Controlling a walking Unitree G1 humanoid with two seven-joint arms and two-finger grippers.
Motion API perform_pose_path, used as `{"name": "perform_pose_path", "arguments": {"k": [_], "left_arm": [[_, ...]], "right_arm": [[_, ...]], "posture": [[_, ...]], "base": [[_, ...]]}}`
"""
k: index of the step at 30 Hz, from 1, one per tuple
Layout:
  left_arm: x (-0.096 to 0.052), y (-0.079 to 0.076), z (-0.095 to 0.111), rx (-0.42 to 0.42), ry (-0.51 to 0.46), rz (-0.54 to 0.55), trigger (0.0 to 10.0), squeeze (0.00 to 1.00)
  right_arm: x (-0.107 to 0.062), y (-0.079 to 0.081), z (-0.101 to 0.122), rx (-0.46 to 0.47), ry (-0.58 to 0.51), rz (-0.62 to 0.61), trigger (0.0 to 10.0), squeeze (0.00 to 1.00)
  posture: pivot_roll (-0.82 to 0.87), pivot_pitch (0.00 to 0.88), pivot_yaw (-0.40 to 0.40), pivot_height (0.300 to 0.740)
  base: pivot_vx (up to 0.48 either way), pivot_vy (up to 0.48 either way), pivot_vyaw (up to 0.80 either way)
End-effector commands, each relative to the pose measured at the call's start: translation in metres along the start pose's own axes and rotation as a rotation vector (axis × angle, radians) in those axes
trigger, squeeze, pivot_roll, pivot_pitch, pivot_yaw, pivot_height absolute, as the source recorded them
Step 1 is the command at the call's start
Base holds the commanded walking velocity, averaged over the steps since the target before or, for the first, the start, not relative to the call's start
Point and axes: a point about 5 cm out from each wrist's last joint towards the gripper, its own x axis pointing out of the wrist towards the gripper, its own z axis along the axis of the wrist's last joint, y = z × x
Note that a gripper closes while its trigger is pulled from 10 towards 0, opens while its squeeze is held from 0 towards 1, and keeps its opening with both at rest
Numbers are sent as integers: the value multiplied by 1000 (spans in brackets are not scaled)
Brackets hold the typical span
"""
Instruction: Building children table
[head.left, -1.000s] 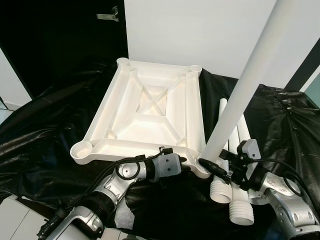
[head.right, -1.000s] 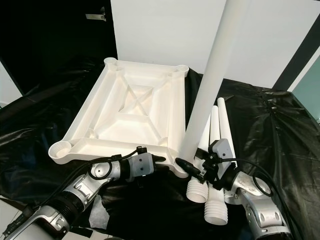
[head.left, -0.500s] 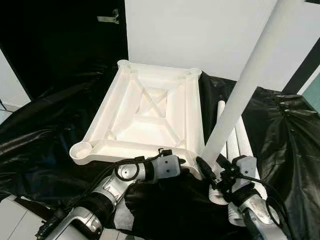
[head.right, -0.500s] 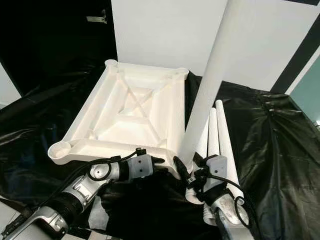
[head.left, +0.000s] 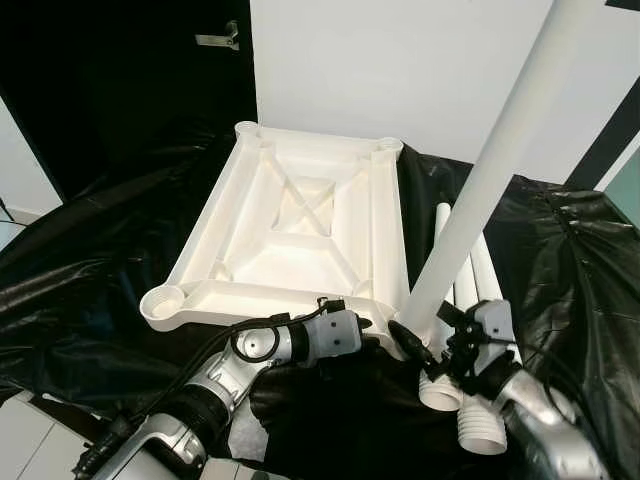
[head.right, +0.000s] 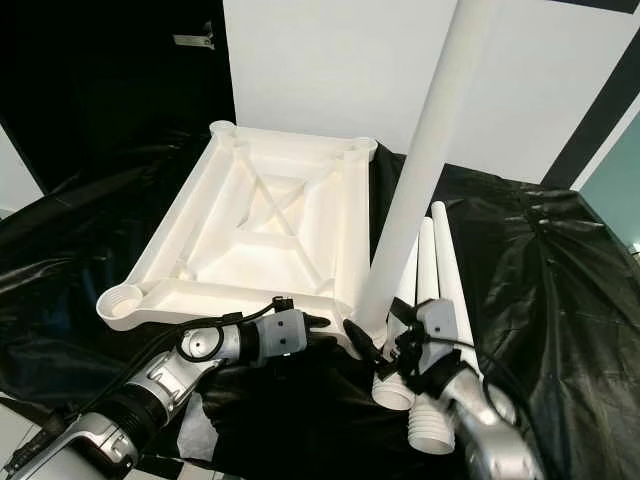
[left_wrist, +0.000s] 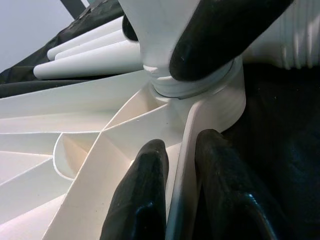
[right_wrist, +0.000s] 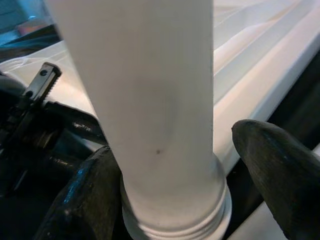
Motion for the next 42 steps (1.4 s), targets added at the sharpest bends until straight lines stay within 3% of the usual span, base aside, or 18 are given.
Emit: {"name": "perform_pose_path", "arguments": {"k": [1, 9, 23, 24, 26, 27, 35, 36, 37, 39, 42], "left_arm": [[3, -33, -18, -39, 82, -215, 10000, 0], [2, -31, -18, -40, 81, -201, 10000, 0], [1, -27, -18, -38, 87, -192, 10000, 0], [1, -26, -18, -37, 87, -192, 10000, 0], [1, -26, -18, -37, 87, -192, 10000, 0], [1, -26, -18, -36, 88, -193, 10000, 0], [1, -23, -17, -28, 88, -189, 10000, 0], [1, -23, -17, -26, 89, -187, 10000, 0], [1, -23, -17, -26, 89, -187, 10000, 0], [0, -23, -18, -26, 90, -185, 10000, 0], [-1, -24, -18, -27, 90, -187, 10000, 0]], "right_arm": [[-3, -5, -9, 29, 73, 45, 10000, 0], [-7, -29, 7, -57, 76, 114, 10000, 0], [2, -30, 15, -92, 36, 156, 10000, 0], [2, -30, 15, -84, 26, 154, 3137, 0], [3, -30, 15, -79, 18, 154, 3137, 0], [2, -29, 15, -74, 12, 157, 0, 0], [-7, -16, 2, -61, 5, 65, 0, 0], [-9, -16, -4, -23, 15, -30, 0, 0], [-9, -16, -4, -23, 15, -30, 0, 0], [-11, -13, -16, -20, 41, -247, 0, 0], [-12, -12, -18, -51, 49, -335, 0, 0]], "posture": [[215, 0, -80, 740], [228, 0, -88, 740], [234, 0, -85, 740], [233, 0, -83, 740], [233, 0, -82, 740], [232, 0, -80, 740], [235, 0, -79, 740], [236, 0, -81, 740], [236, 0, -81, 740], [235, 0, -79, 740], [235, 0, -79, 740]], "base": [[0, 0, 0], [0, 0, 0], [0, 0, 0], [0, 0, 0], [0, 0, 0], [0, 0, 0], [0, 0, 0], [0, 0, 0], [0, 0, 0], [0, 0, 0], [0, 0, 0]]}}
